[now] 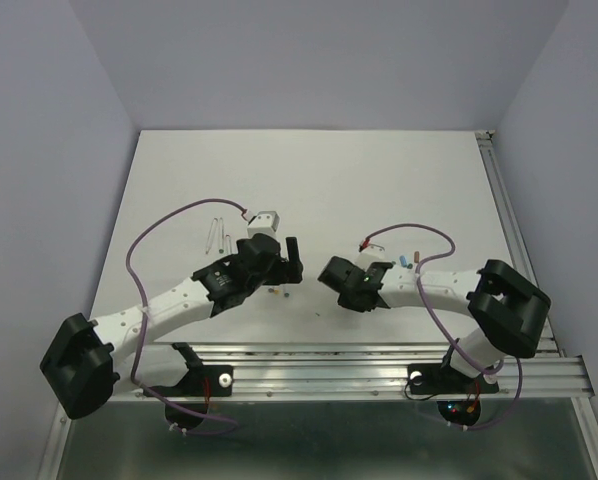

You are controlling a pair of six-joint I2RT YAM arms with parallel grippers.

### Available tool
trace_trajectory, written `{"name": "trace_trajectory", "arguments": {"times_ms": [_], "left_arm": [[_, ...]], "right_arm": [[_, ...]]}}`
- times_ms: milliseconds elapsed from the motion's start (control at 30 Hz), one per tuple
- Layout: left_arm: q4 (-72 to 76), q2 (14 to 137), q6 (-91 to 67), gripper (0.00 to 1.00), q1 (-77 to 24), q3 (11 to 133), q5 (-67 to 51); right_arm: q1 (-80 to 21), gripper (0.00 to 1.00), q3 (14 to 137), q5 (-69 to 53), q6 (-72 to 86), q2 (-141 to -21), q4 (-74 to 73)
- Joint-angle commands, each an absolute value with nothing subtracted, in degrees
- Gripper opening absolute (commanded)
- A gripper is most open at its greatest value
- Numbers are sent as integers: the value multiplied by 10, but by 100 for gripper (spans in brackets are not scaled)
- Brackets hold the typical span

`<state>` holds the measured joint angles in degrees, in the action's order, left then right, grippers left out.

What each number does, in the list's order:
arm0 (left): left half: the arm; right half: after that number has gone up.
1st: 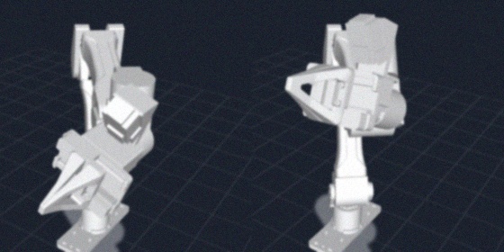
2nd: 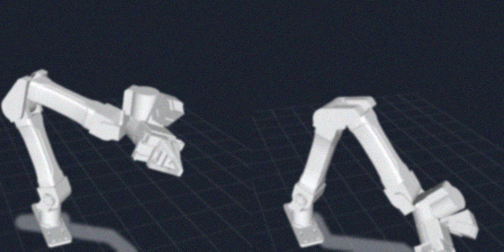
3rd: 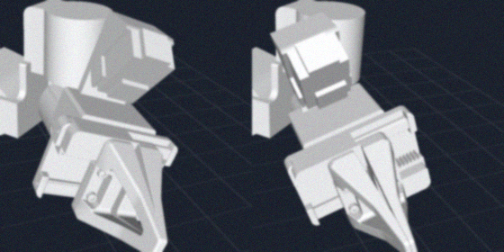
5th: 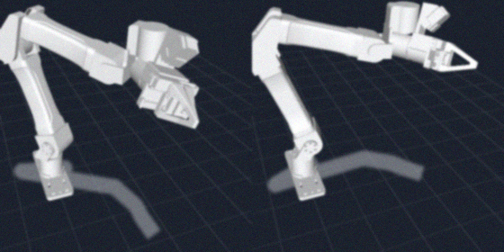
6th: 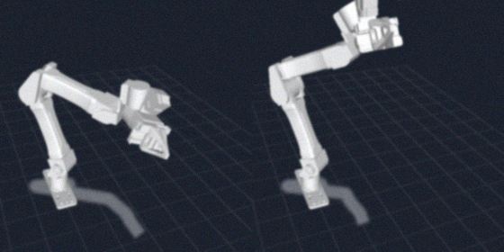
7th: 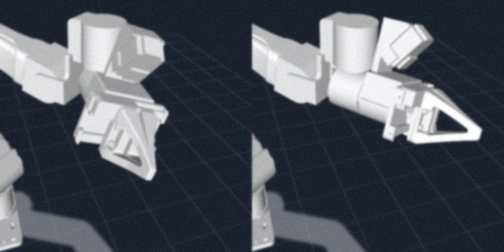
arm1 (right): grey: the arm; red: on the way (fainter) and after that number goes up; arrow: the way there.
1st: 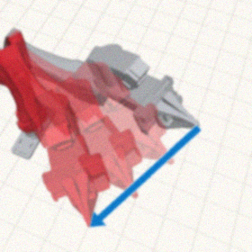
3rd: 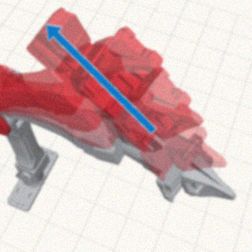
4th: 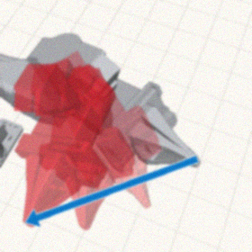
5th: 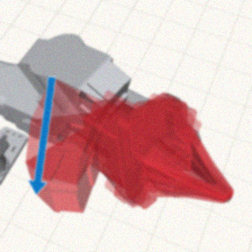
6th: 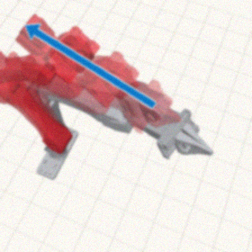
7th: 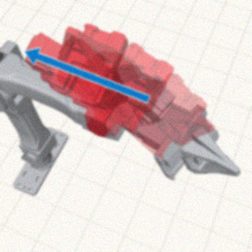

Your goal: Open the pen caps

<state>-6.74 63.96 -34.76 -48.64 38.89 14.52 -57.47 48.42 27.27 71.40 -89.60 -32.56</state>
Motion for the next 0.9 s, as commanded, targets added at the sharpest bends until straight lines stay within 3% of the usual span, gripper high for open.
{"name": "trace_trajectory", "arguments": {"times_ms": [0,67,233,367,567,867], "left_arm": [[-74,618,-347,99,-486,385,162],[-75,614,-349,99,-486,386,162],[-62,606,-352,99,-486,388,149],[-20,607,-361,99,-486,384,106],[59,611,-387,99,-486,381,52],[73,662,-400,99,-486,396,26]], "right_arm": [[-583,20,456,288,682,-885,-315],[-583,13,439,287,648,-854,-284],[-583,7,397,257,542,-799,-184],[-583,2,361,158,434,-737,-77],[-584,1,321,30,371,-688,77],[-583,1,302,34,375,-651,161]]}}
